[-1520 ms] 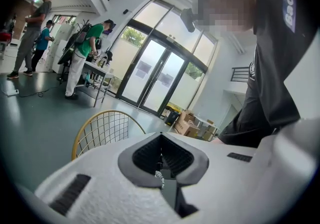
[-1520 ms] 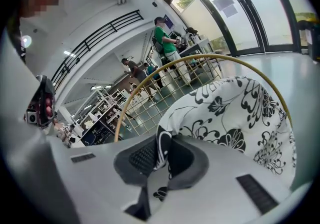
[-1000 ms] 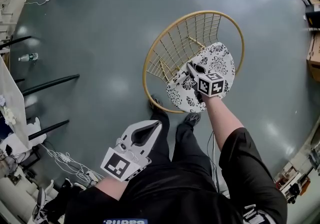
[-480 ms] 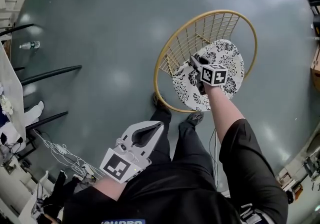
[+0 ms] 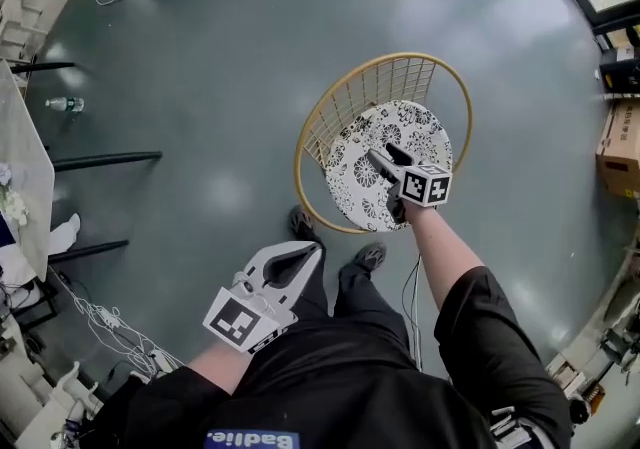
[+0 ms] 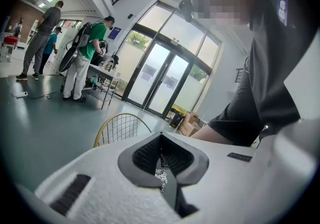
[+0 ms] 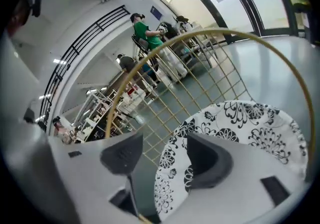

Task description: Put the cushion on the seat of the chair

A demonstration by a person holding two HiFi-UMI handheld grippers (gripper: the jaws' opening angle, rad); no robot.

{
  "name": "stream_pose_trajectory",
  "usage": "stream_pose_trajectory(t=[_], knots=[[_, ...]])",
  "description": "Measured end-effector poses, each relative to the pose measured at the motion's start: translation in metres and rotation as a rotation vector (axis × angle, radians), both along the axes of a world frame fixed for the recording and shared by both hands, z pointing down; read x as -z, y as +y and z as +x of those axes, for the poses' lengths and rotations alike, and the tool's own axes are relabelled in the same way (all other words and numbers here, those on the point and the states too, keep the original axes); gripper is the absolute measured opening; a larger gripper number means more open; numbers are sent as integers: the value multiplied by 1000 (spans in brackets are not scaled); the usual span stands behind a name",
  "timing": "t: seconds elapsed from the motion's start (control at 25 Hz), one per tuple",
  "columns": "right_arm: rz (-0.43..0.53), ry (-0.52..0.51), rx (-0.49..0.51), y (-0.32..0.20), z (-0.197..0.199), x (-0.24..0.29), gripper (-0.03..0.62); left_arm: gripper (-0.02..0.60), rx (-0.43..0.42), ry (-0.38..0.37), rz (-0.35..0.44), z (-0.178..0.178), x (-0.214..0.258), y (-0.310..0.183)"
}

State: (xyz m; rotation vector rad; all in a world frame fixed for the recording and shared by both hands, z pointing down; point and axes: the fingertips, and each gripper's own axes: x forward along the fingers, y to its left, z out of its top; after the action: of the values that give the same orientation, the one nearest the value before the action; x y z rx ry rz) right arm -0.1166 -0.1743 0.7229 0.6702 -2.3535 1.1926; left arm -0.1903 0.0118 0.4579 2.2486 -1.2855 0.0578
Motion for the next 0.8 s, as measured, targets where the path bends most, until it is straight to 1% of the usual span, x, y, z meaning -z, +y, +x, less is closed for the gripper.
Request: stream_pose_trajectory(t=[0.12,0.2,0.32,0.44,0.6,0.8], knots=[[40,-16,21,26,21,54,255,14,-16,-3,38,11,23,-2],[64,-47,30,47,39,94,254,14,-35,-15,61,24,37,0],[114,-111,8,76,63,155,253,14,-69,-30,90,44,56,0],[179,-179,-29,106,83,212,243,14,-98,-27,128,69,78,1],[268,-241,-46,133,114,271,190,14,-158,-11,186,115,109,-5],[395,-303,-48,156,147,340,115,14,-210,16,237,157,146,-1]])
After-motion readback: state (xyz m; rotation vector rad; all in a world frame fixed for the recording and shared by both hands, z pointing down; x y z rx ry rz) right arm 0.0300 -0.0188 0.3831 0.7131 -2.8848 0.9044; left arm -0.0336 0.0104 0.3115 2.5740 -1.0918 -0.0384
